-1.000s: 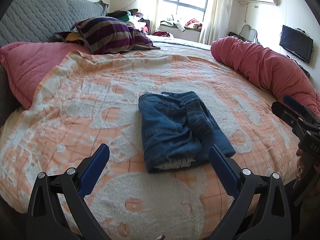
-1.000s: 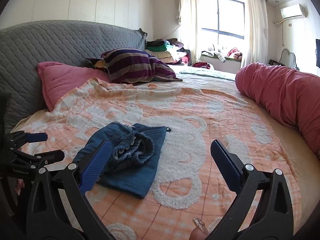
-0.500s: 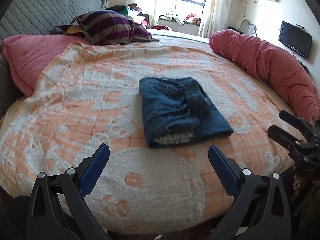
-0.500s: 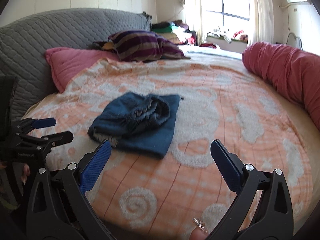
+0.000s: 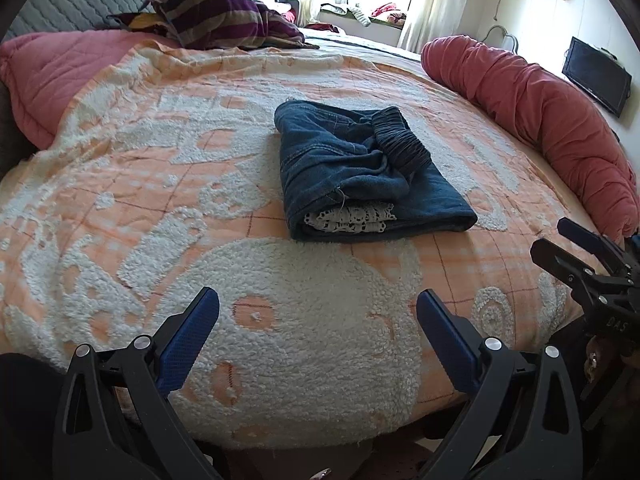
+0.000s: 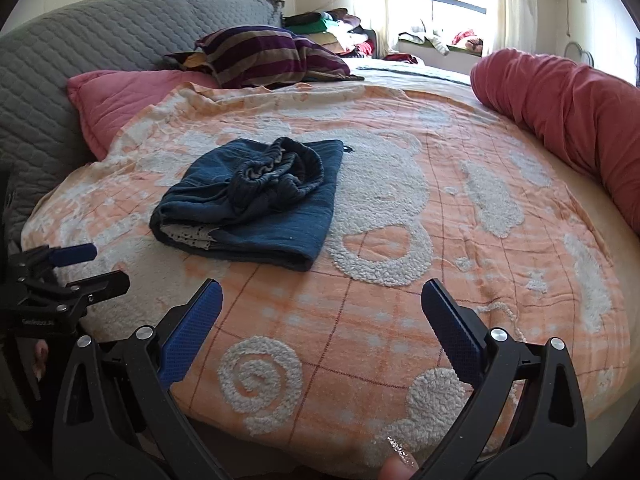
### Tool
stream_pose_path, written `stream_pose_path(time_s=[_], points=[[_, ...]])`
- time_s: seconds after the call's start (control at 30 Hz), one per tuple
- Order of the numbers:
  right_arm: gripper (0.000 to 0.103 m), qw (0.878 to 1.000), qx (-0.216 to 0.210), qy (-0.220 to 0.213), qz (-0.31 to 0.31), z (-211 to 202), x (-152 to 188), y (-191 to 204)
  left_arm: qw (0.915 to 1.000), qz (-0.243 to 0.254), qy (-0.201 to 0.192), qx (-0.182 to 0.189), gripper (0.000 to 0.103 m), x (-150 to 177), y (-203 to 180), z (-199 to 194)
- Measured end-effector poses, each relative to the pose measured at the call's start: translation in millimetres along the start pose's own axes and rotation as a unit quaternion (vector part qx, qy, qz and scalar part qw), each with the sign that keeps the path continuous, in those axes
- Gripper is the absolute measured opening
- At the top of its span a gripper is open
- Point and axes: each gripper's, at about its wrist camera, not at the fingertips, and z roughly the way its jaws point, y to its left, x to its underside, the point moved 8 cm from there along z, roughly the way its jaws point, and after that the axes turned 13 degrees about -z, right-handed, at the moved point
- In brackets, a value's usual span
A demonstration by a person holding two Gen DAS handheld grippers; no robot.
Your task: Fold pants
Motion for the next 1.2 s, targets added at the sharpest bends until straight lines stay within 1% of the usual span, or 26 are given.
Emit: stream_pose_path(time_s=[0.1,0.3,0.77,0.9,1.0,1.2], points=[[0.094,1.000,-0.004,0.004,0.003,3,1,0,1.0000,-0.005,0.002,0.003,0.099,-1,2,3],[0.094,1.000,-0.008,0.013,0.004,9,2,0,1.0000,-0.008,0.002,-0.003,0.099,-3,7,7],[0.094,1.000,-0.005,0.011,0.005,9,1,-1,0.9999,-0.009,-0.001,-0.010,0.099,-6,9,5],[0.094,1.000,-0.004,0.012,0.004,8,1,-2,0.9998,-0.009,-0.005,-0.019,0.099,-7,12,4],[0.094,1.000,-0.004,0.012,0.004,9,1,-2,0.9998,-0.015,-0.002,-0.011,0.099,-8,12,4],[0.094,1.000,-0.004,0.012,0.004,9,1,-2,0.9999,-0.011,-0.002,-0.010,0.099,-7,9,5]])
